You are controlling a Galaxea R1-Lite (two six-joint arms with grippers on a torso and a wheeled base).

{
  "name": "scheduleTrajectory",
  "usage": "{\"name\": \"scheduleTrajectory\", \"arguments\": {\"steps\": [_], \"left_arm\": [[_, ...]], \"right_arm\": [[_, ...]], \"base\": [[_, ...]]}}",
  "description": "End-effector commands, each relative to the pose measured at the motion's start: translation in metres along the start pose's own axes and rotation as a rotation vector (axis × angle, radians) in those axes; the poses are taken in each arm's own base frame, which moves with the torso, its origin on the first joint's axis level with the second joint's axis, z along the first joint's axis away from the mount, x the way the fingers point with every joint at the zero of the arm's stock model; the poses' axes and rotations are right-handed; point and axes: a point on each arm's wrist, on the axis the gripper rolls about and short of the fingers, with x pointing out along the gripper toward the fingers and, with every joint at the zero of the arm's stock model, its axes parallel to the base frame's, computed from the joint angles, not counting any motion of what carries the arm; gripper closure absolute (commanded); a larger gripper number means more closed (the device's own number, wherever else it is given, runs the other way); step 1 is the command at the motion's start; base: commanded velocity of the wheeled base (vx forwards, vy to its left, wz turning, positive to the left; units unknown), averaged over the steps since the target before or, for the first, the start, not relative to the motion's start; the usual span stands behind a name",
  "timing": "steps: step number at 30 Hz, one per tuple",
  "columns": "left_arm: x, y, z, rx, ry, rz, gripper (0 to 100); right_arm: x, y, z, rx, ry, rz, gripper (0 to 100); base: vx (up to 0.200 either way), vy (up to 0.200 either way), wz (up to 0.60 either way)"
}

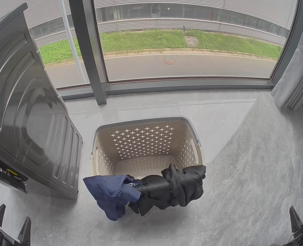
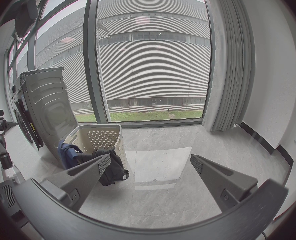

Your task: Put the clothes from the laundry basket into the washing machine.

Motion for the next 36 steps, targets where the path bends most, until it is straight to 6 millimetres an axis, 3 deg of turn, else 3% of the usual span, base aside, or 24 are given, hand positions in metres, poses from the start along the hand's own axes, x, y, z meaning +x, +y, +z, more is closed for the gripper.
{"name": "scheduleTrajectory", "arguments": {"steps": [1,5,14,20,29,36], "left_arm": [[-0.0001,0.0002,-0.0052,-0.001,-0.001,0.0,0],[-0.0001,0.0002,-0.0052,-0.001,-0.001,0.0,0],[-0.0001,0.0002,-0.0052,-0.001,-0.001,0.0,0],[-0.0001,0.0002,-0.0052,-0.001,-0.001,0.0,0],[-0.0001,0.0002,-0.0052,0.001,-0.001,0.0,0],[-0.0001,0.0002,-0.0052,0.001,-0.001,0.0,0]], "right_arm": [[0.0001,0.0,-0.0053,0.0,0.001,0.001,0],[0.0001,0.0,-0.0053,0.0,0.001,0.001,0],[0.0001,0.0,-0.0053,0.0,0.001,0.001,0],[0.0001,0.0,-0.0053,0.0,0.001,0.001,0],[0.0001,0.0,-0.0053,0.0,0.001,0.001,0],[0.0001,0.0,-0.0053,0.0,0.001,0.001,0]], "base": [[0.0,0.0,0.0],[0.0,0.0,0.0],[0.2,0.0,0.0],[0.0,0.0,0.0],[0.2,0.0,0.0],[0.029,0.0,0.0]]}}
